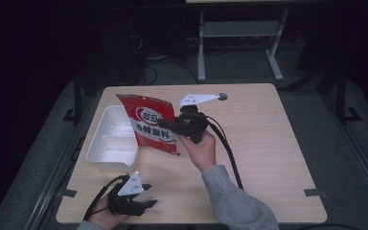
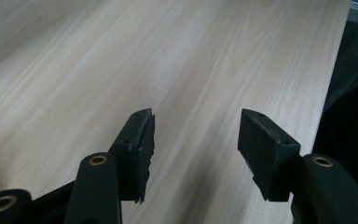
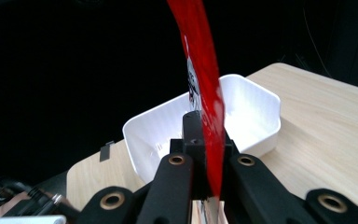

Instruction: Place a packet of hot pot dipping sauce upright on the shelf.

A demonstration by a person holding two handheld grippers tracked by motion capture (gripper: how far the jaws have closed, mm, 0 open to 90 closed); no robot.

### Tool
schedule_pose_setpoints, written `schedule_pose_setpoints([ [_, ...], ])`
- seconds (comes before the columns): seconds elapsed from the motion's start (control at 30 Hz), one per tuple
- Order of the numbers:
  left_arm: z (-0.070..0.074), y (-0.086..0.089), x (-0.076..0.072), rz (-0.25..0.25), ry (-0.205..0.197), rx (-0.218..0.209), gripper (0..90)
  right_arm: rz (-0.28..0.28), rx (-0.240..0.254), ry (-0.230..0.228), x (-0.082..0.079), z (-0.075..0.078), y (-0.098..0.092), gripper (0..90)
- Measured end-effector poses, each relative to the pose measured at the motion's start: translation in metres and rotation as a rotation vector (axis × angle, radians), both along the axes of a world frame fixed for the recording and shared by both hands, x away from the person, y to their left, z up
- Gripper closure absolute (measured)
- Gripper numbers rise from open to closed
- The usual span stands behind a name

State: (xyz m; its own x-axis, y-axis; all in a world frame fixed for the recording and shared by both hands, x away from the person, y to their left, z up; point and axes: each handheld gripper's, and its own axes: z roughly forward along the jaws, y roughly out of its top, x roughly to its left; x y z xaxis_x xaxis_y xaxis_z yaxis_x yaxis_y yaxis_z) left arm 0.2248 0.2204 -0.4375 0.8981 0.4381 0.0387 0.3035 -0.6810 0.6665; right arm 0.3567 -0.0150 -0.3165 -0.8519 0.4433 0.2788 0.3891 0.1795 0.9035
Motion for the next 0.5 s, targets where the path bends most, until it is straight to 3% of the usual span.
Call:
schedule_pose_setpoints([
  [0.2,-0.001,0.001,-0.001,-0.002,-0.003,0.012,44.5,0.005,-0.002,-0.016,0.003,0.002,0.018,89.9],
  [0.4,0.001,0.007,0.0,0.009,-0.006,-0.007,43.7,0.015,0.002,-0.026,0.004,0.003,0.036,89.9],
  [0.5,-0.001,0.008,0.0,0.006,0.001,0.01,42.8,0.023,0.014,-0.03,0.005,0.002,0.048,89.9],
])
